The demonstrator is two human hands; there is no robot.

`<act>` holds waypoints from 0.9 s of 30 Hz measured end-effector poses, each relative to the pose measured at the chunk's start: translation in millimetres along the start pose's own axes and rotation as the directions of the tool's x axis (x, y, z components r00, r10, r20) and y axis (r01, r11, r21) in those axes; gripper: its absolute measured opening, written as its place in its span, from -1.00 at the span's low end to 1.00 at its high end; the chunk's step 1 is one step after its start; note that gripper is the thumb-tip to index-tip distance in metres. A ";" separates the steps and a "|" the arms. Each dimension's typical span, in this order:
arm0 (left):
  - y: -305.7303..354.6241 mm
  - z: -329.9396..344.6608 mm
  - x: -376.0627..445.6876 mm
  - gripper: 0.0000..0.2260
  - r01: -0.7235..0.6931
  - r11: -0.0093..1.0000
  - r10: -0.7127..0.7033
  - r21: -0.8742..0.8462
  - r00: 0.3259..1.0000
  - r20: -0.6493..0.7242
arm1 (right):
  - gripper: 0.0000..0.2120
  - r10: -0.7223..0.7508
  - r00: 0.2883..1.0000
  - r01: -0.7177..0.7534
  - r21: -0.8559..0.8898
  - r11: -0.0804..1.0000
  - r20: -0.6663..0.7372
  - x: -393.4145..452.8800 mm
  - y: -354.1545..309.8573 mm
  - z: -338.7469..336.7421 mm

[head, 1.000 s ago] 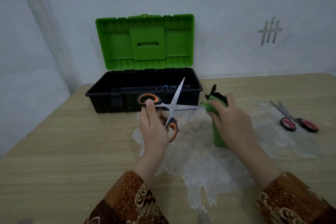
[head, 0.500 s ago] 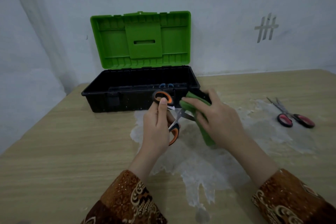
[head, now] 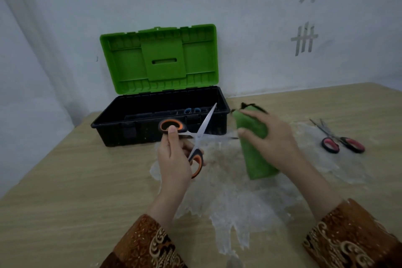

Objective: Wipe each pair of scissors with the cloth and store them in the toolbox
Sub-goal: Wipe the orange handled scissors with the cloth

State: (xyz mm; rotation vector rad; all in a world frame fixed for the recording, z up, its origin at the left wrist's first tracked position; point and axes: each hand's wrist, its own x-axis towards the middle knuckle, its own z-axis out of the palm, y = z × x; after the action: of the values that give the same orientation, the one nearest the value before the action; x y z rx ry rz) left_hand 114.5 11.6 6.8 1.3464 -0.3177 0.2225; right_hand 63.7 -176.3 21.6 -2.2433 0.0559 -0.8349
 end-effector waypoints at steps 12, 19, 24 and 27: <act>11.8 2.6 -3.4 -0.72 0.027 0.994 -0.034 -0.104 0.997 -0.063 | -0.66 0.292 0.951 -0.254 -0.278 0.926 0.102 6.6 29.8 -29.9; 6.7 7.6 -4.9 -0.71 0.050 0.988 -0.060 -0.145 0.996 -0.067 | -0.38 0.563 0.790 -0.238 -0.726 0.646 0.243 -2.7 29.4 -27.6; 9.5 9.0 -4.6 -0.75 0.030 0.985 -0.047 -0.169 0.994 -0.095 | -0.60 0.268 0.949 -0.135 -0.553 0.822 0.168 -4.3 -4.3 -9.2; 2.8 9.7 -1.9 -0.70 0.012 0.994 -0.030 -0.113 0.987 -0.159 | -0.69 0.185 0.874 -0.149 -0.116 0.982 0.449 -15.8 -26.1 12.0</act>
State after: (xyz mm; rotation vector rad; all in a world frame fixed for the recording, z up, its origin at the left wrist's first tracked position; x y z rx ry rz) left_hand 110.8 2.7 10.5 1.2127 -0.1777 0.2898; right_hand 53.1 -145.3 23.6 -2.4126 0.0592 -0.1966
